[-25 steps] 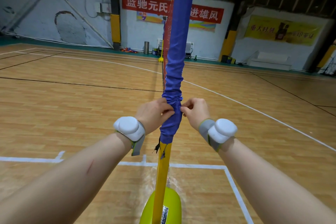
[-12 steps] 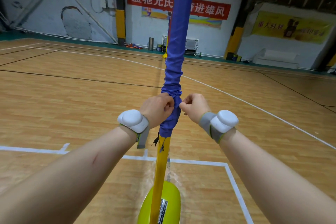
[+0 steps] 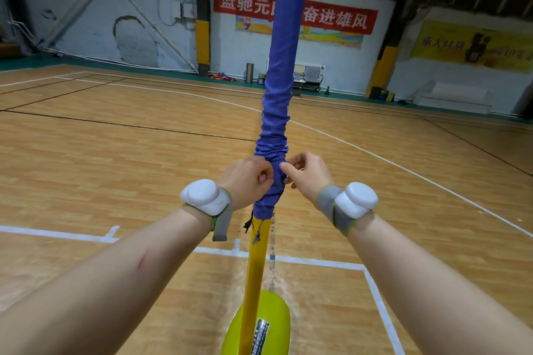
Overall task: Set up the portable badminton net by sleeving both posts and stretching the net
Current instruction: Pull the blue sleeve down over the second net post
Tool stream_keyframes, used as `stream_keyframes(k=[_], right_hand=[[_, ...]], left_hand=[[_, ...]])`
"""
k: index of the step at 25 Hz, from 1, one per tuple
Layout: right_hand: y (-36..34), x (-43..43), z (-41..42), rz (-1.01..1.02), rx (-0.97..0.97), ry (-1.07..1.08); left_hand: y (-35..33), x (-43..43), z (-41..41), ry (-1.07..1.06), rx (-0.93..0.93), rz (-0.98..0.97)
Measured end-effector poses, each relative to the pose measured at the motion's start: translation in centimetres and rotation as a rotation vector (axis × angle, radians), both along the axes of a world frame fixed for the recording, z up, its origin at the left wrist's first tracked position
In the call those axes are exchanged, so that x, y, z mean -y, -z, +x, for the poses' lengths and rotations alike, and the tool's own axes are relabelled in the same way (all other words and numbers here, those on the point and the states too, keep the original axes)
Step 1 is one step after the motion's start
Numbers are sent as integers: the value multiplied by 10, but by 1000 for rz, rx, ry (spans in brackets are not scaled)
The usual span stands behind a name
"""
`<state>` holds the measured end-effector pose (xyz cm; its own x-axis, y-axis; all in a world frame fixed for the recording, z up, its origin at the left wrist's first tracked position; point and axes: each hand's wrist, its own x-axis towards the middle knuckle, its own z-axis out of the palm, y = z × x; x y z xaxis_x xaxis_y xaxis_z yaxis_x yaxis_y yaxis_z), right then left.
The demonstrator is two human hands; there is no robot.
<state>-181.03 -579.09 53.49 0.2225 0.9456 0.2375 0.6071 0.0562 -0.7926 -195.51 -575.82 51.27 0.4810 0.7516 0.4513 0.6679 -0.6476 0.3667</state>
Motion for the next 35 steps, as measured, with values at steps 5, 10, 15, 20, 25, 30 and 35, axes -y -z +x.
stream_keyframes(k=[5, 10, 15, 20, 25, 30, 35], right_hand=[[1, -2, -5, 21, 5, 55], [8, 3, -17, 80, 89, 144], [4, 5, -17, 84, 127, 136], [3, 8, -17, 100, 164, 103], [8, 10, -19, 139, 249, 134], [4, 7, -22, 92, 329, 157], [6, 10, -20, 46, 425, 123]], left_hand=[[2, -1, 0, 19, -20, 5], [0, -2, 1, 43, -40, 6], [-4, -6, 2, 52, -84, -22], [-3, -5, 1, 58, -75, -19], [0, -7, 4, 71, -64, -20], [0, -12, 3, 72, -57, -28], [2, -8, 4, 68, -34, -22]])
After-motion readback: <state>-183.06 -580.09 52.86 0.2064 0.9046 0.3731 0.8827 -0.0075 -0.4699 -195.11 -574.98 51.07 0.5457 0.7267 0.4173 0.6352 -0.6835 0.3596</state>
